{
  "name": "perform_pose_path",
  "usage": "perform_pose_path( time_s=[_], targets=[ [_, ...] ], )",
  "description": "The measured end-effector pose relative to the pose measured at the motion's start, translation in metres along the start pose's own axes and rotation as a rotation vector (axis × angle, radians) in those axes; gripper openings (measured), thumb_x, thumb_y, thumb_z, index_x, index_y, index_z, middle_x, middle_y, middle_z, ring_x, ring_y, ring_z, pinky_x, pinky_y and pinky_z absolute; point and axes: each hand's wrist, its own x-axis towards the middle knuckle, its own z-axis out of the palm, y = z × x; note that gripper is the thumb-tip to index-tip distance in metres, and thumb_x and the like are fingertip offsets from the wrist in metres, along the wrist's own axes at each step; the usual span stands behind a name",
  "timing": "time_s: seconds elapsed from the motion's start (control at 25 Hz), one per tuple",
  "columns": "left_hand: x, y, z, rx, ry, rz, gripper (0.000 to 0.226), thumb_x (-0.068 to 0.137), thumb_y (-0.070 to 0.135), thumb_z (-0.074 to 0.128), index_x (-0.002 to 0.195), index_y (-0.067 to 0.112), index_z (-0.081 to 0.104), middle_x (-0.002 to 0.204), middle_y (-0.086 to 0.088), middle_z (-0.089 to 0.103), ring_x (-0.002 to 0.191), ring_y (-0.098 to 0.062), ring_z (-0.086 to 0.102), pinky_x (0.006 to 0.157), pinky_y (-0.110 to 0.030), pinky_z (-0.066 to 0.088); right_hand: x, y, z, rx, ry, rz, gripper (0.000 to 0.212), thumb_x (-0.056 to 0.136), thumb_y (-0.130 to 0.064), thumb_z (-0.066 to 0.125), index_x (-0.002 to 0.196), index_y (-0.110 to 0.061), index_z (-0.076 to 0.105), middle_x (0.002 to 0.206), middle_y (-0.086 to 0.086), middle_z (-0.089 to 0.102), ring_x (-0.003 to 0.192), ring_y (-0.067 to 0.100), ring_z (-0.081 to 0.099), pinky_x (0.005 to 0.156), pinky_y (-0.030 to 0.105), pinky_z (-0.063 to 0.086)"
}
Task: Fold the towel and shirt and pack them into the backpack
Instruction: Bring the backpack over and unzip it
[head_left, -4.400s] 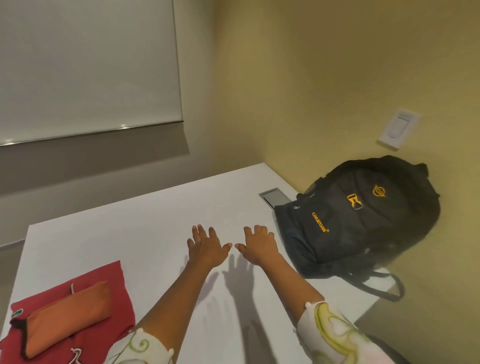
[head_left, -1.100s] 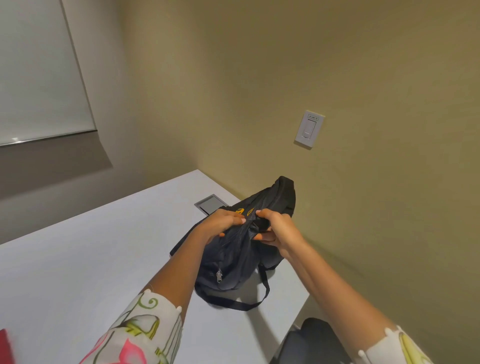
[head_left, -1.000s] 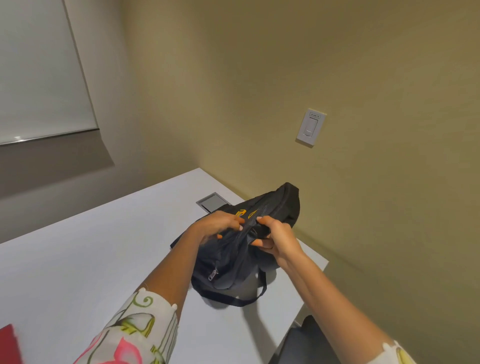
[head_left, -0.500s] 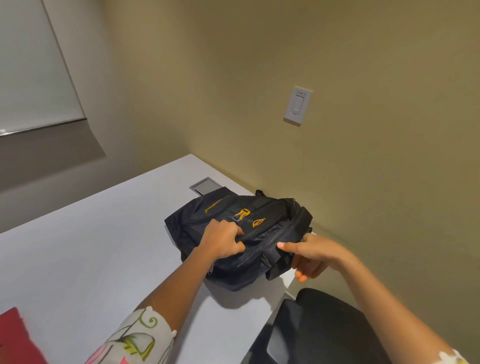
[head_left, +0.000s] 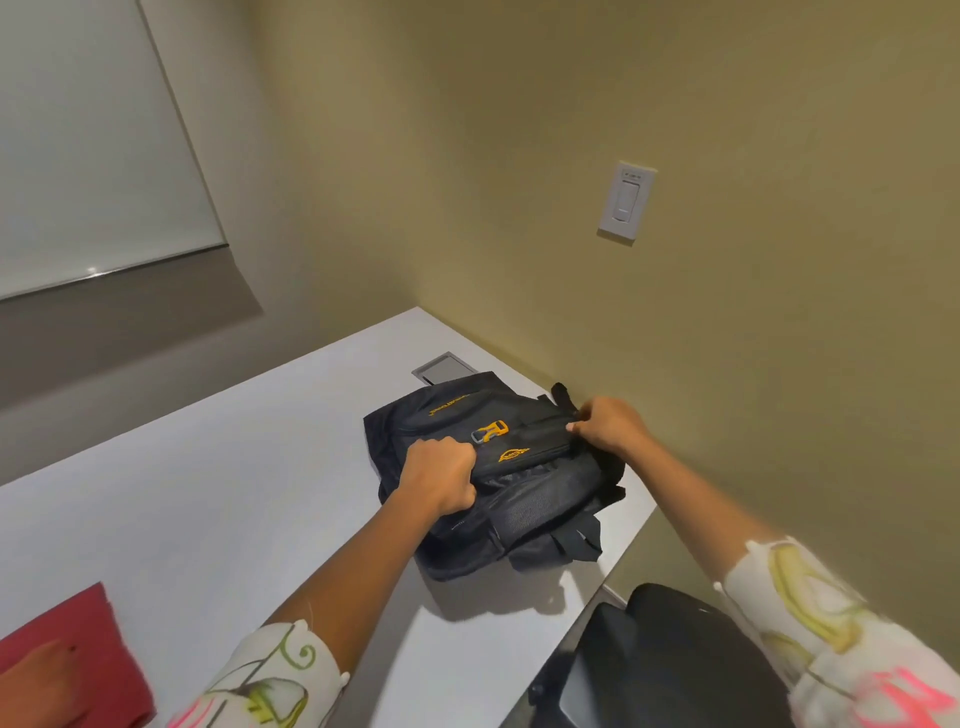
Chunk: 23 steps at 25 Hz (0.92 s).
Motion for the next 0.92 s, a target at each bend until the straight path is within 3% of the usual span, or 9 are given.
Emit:
perform_pose_path(
  time_s=[0.28,0.48,0.68,0.92],
  targets=[
    [-0.027,-0.026,0.028,-0.040,-0.109,-0.088,0.018,0.083,0.029,0.059,0.093,0.017,0.066,0.087,-0.003,0.069,0.077,-0.024,0.064,0.080,-0.033,0.049,0.030,-0.017,0.063,0.059,-0.223,0.191,0.081,0.079,-0.064,0.065,0.140,-0.014,0.047,0.146,0.011,0.046,0.133,0.034,0.045,0.107,0.046,0.040],
    [-0.049,-0.034,0.046,-0.037,-0.181,-0.070,0.018,0.084,0.027,0.059,0.094,0.014,0.066,0.088,-0.007,0.069,0.078,-0.026,0.064,0.080,-0.033,0.046,0.013,-0.028,0.115,0.083,-0.150,0.311,0.061,0.082,-0.042,0.073,0.129,-0.008,0.056,0.132,0.016,0.056,0.123,0.038,0.051,0.102,0.045,0.043],
    [-0.058,-0.055,0.049,-0.036,-0.186,-0.061,0.018,0.084,0.028,0.061,0.093,0.013,0.067,0.086,-0.007,0.069,0.075,-0.025,0.064,0.075,-0.032,0.050,0.002,-0.051,0.132,0.137,-0.071,0.341,0.051,0.082,-0.036,0.075,0.120,-0.006,0.059,0.124,0.018,0.060,0.116,0.040,0.053,0.089,0.043,0.048],
    [-0.080,-0.093,0.054,-0.059,-0.216,-0.095,0.019,0.084,0.030,0.063,0.093,0.013,0.065,0.082,-0.005,0.065,0.067,-0.021,0.056,0.076,-0.033,0.055,-0.002,-0.102,0.146,0.109,-0.041,0.283,0.050,0.087,-0.032,0.071,0.125,-0.003,0.057,0.127,0.019,0.058,0.118,0.038,0.052,0.087,0.038,0.046]
  ],
)
